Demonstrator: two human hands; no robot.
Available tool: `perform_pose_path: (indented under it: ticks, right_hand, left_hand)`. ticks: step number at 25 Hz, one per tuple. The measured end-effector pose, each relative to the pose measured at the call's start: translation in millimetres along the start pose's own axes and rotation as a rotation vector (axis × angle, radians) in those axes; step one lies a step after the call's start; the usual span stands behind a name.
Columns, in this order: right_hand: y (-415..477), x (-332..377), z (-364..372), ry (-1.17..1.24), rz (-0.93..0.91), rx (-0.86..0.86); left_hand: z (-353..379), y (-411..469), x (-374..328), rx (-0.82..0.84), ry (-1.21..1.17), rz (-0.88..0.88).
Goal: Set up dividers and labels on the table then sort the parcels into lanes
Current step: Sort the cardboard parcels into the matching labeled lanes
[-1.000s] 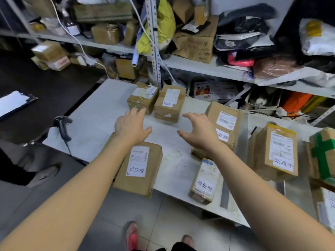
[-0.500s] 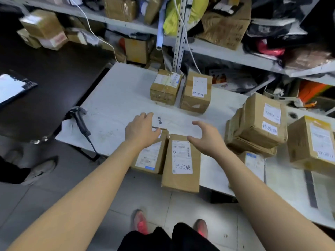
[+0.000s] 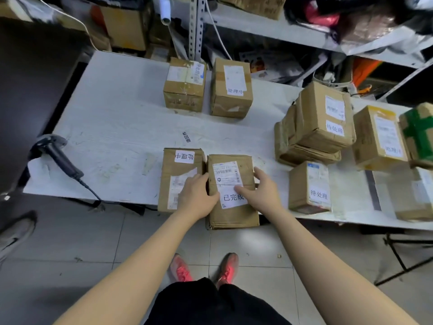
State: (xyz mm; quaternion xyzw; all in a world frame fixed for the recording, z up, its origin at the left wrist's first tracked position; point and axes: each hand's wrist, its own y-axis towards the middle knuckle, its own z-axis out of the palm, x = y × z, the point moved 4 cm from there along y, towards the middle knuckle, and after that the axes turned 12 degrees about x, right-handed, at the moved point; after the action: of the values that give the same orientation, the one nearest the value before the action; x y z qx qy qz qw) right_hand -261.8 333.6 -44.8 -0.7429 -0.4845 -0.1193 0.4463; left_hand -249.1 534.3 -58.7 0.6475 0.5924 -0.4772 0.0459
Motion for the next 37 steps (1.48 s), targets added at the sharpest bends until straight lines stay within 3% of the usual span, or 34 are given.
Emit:
perform_pose_path:
  ticks: [6,17,25,30,37]
  right_hand:
    - [-3,-10,10,0.228,0.096,-0.029]
    - [1,-19,-15,0.238,0.095,0.034]
    - [-15,8,-95,0.483,-0.144,0.068]
    - [-25,18,-166,0.520,-0.282,0.027]
    - [-57,-12,-275,0.627,-0.411,-0.064]
  left_hand:
    - [13,3,-3,-0.033,-0.176,0.008]
    - [15,3,-40,-0.115,-0.149,-0.110]
    - [-19,-25,-134,-0.356,-0.223,-0.028]
    - [-32,-42,-215,-0.481,-0.122,0.066]
    - [-7,-32,-325,-0.469,-0.117,0.258]
